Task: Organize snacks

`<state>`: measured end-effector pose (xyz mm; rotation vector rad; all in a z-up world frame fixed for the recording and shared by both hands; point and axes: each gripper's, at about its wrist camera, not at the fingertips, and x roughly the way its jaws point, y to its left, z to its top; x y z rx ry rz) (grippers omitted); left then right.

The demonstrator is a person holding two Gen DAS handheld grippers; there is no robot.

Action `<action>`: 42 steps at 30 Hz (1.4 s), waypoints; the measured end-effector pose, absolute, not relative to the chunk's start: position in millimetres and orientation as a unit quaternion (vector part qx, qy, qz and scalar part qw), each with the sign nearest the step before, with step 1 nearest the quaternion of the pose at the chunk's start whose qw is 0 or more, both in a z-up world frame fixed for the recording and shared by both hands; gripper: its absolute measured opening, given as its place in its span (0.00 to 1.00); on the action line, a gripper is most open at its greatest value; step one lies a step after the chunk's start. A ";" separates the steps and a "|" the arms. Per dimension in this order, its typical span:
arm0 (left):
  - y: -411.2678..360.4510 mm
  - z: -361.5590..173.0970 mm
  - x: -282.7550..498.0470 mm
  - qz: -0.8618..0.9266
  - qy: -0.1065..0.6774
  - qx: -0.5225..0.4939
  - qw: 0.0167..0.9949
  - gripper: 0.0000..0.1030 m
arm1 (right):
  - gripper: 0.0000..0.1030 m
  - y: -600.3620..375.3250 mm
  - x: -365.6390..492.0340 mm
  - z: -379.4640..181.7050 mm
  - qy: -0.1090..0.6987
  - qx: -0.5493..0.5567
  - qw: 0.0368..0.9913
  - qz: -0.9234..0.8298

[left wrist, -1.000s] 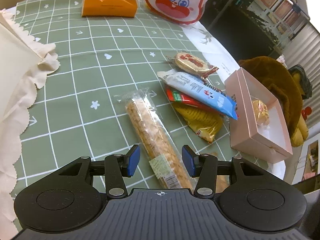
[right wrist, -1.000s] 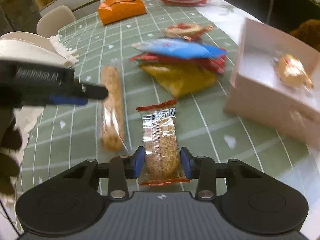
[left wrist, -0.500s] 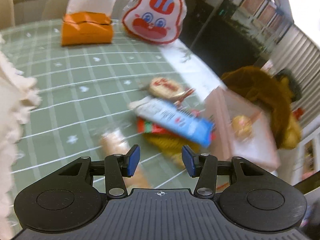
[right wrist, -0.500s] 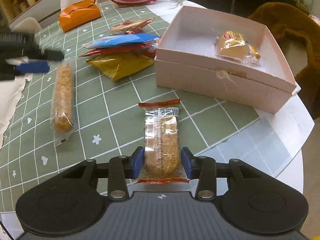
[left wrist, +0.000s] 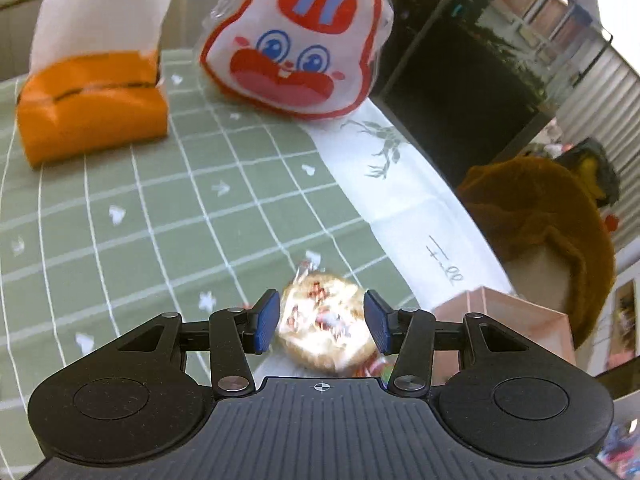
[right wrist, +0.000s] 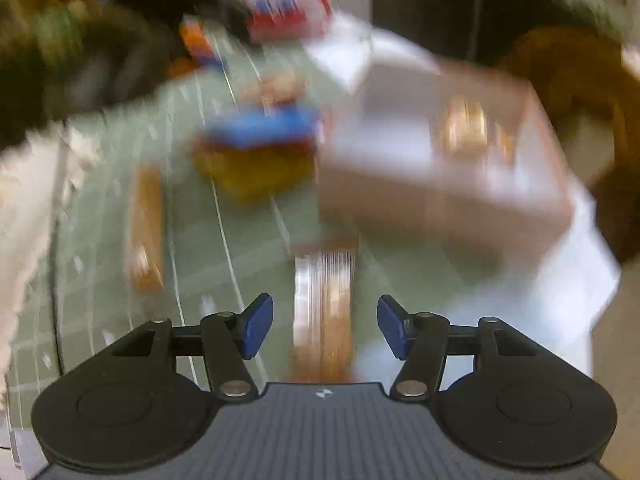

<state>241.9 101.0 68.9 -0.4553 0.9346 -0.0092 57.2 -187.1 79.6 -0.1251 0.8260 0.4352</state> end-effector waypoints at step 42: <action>47.1 55.5 18.6 -0.109 0.482 -0.207 0.844 0.50 | 0.14 -180.9 119.1 90.1 0.519 0.037 0.812 0.266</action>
